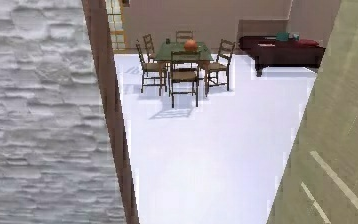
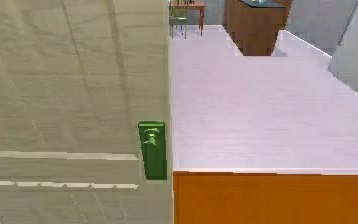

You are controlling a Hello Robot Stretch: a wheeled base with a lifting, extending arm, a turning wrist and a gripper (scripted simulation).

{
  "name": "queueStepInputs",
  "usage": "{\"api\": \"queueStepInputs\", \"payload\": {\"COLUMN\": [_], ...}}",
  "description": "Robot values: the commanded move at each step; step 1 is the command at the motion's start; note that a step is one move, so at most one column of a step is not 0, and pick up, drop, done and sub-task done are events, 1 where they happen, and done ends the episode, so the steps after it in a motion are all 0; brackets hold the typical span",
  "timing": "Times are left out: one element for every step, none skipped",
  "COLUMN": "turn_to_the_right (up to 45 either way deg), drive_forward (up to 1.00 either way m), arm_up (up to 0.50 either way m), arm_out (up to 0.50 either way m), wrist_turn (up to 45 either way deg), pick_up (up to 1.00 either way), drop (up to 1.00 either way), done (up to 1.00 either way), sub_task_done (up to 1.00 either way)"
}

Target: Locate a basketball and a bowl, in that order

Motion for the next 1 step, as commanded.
{"api": "queueStepInputs", "payload": {"turn_to_the_right": [9.0], "drive_forward": [0.0], "arm_up": [0.0], "arm_out": [0.0], "wrist_turn": [0.0], "pick_up": [0.0], "drop": [0.0], "done": [0.0], "sub_task_done": [0.0]}}
